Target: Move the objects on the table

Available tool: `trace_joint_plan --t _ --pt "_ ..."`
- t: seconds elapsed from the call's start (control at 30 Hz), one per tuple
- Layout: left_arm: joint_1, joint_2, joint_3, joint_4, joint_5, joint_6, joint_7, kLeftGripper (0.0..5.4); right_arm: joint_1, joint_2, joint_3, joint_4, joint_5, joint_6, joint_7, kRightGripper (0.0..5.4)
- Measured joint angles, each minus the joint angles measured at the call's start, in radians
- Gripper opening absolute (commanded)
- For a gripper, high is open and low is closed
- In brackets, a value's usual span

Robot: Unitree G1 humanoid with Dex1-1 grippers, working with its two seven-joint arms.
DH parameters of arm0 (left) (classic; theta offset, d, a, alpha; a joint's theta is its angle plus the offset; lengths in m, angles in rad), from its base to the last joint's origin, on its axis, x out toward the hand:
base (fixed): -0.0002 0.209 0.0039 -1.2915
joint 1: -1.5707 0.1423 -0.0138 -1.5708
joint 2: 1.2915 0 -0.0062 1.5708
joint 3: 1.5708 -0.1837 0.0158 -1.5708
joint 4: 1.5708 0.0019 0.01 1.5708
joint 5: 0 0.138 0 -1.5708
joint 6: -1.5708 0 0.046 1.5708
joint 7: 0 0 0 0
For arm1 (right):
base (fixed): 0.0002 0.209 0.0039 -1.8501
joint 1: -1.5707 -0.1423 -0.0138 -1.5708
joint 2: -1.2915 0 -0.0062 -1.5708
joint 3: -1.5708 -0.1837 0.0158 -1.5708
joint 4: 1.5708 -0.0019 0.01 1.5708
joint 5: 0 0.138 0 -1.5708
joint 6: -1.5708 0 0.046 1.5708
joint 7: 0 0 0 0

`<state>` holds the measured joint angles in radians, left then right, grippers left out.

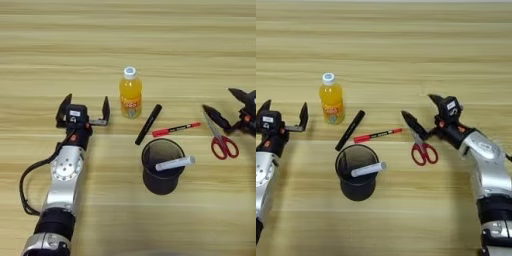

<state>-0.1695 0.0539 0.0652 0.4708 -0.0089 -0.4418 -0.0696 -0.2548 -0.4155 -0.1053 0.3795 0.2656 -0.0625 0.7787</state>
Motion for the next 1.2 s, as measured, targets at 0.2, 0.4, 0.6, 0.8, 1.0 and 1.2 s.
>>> trace_joint_plan --t 0.2,0.4,0.6,0.8,1.0,1.2 --pt "-0.002 -0.001 0.007 0.004 0.0 0.0 0.0 5.39 0.068 -0.021 -0.004 -0.097 0.037 0.195 -0.008 5.4" --pt "-0.004 -0.001 0.009 0.006 -0.001 0.001 -0.002 5.39 0.149 -0.037 0.001 -0.164 0.029 0.266 -0.034 5.4" --pt "-0.007 -0.001 0.01 0.011 -0.001 0.001 -0.002 5.39 0.2 -0.041 0.033 -0.199 -0.013 0.277 -0.063 5.4" --pt "-0.011 -0.001 0.01 0.014 -0.001 0.0 -0.002 5.39 0.214 -0.034 0.058 -0.2 -0.034 0.3 -0.09 5.4" --pt "-0.013 -0.001 0.01 0.019 -0.001 0.0 -0.002 5.39 0.21 -0.032 0.068 -0.167 -0.056 0.31 -0.115 5.4" --pt "-0.014 -0.001 0.01 0.022 -0.001 0.0 -0.002 5.39 0.191 -0.03 0.074 -0.148 -0.073 0.307 -0.12 5.4"
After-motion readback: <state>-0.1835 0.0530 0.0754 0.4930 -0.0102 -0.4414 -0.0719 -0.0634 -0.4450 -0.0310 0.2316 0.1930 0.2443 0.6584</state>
